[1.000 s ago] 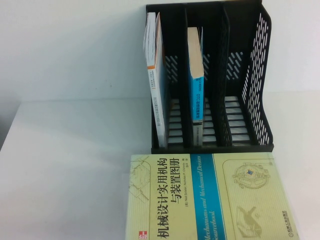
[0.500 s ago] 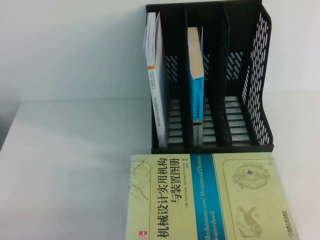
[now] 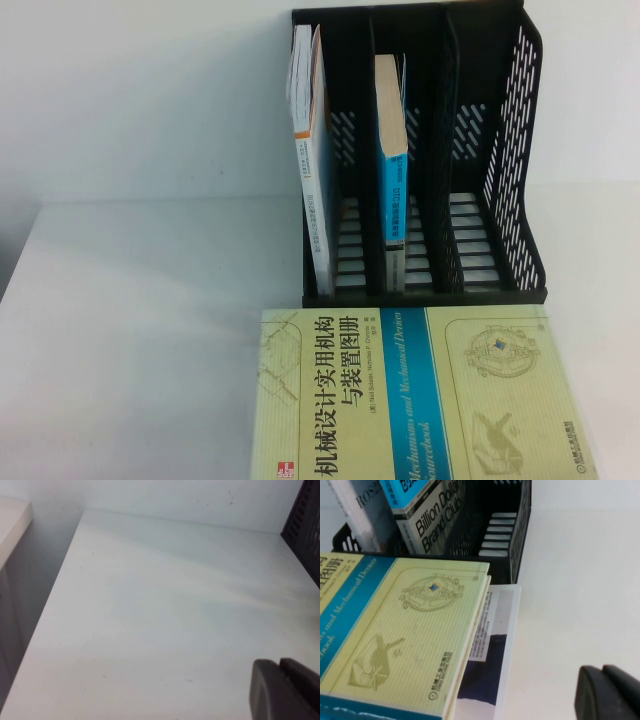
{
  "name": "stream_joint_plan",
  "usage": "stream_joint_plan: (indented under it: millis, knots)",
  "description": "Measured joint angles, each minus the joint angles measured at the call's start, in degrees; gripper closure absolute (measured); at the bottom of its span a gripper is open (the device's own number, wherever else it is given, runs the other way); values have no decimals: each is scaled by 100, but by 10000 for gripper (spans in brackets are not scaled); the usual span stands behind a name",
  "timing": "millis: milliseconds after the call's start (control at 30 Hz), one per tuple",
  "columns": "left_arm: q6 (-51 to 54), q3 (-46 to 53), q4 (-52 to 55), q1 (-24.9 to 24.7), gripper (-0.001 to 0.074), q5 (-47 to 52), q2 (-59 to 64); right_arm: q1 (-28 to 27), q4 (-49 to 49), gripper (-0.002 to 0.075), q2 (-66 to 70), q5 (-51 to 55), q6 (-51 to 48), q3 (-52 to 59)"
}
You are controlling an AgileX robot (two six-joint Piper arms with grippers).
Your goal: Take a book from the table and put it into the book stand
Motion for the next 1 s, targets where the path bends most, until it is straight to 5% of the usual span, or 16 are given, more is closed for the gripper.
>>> stream_joint_plan:
  millis: [133, 500, 767, 1000]
  knots:
    - [0, 0, 0, 0, 730, 0, 0, -138, 49, 729, -184, 9, 0, 0]
    - [4, 0, 0, 0, 730, 13, 0, -1770, 37, 729, -887, -131, -101, 190]
    - [4, -3, 0, 0, 730, 40, 0, -1886, 7, 729, -1094, -1492, -103, 1790]
    - [4, -3, 0, 0, 730, 40, 0, -1886, -28, 729, -1310, -1807, -241, 2062]
